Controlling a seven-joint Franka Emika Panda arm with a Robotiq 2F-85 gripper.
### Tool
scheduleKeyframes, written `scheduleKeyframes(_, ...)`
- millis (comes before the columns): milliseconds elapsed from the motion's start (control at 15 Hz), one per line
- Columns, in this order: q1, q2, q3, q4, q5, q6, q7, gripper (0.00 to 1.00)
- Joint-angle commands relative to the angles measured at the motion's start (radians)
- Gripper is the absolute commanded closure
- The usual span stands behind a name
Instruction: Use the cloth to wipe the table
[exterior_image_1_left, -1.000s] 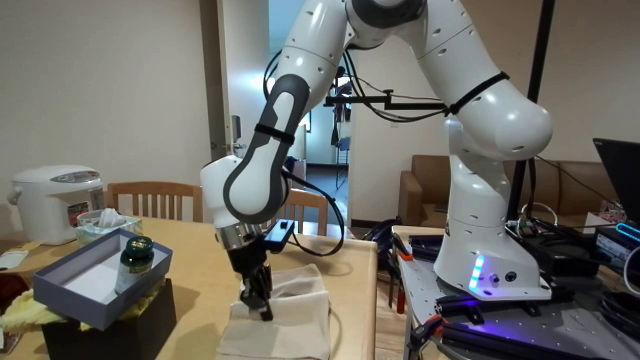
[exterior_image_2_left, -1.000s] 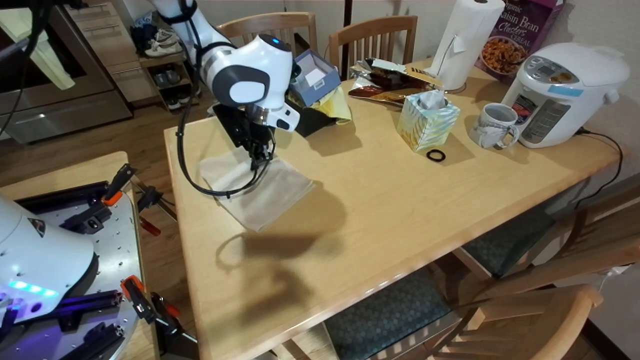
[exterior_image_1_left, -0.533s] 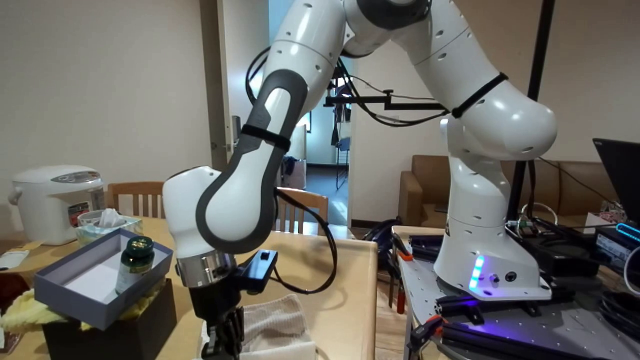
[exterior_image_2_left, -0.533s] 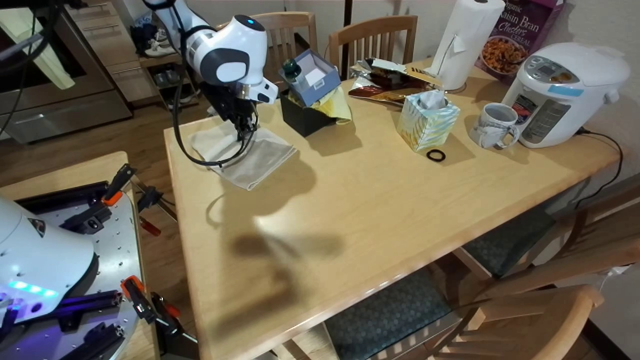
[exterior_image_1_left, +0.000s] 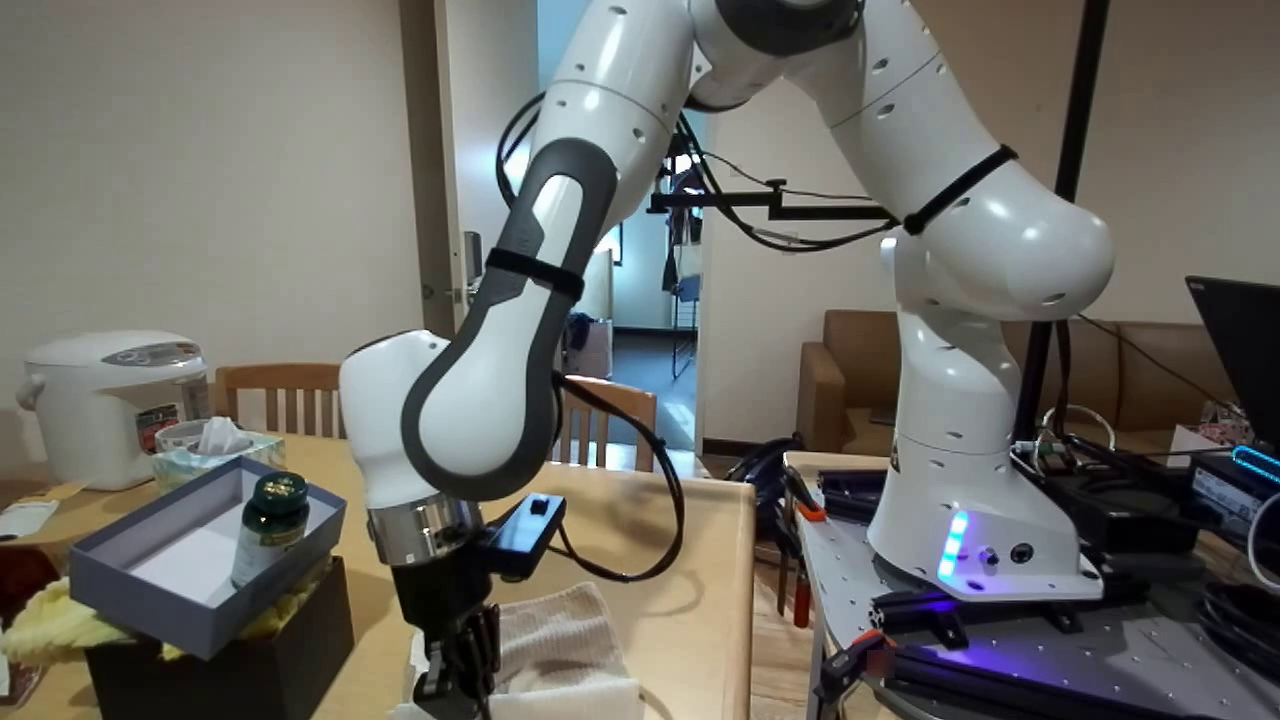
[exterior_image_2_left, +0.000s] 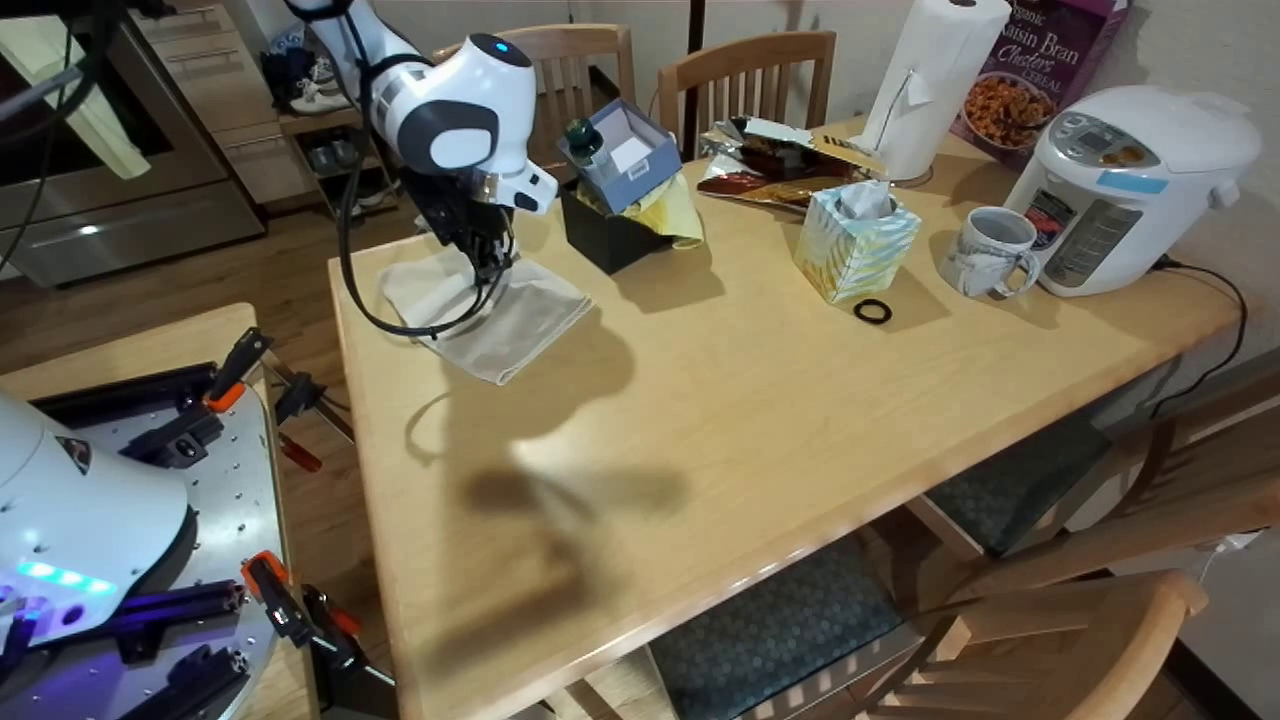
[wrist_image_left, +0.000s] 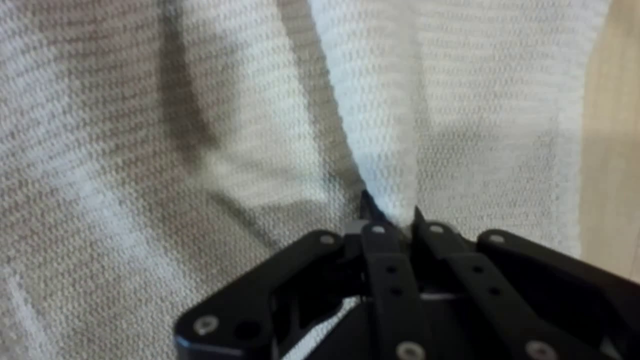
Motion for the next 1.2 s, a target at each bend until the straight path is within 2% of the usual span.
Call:
scheduleKeyframes(0,-0.052,-0.025,-0.039,-0.136,0.01,0.045,-0.025,0.98)
scheduleKeyframes(133,-0.085,-0.05,-0.057,-0.186,0.009,0.041,-0.038,0.98)
scheduleKeyframes(467,-0.124,-0.129,-0.175,-0.308,-0.046,0.006,-0.009,0.98)
scheduleKeyframes(667,-0.131,-0.139,-0.229,-0.327,-0.094,-0.015,-0.005,0.98)
scheduleKeyframes(800,-0.127,-0.132,-0.231,-0.317,-0.11,-0.021,-0.006,0.98)
scheduleKeyframes(1133,-0.125,-0.112,-0.154,-0.312,-0.059,0.036,-0.02,0.98)
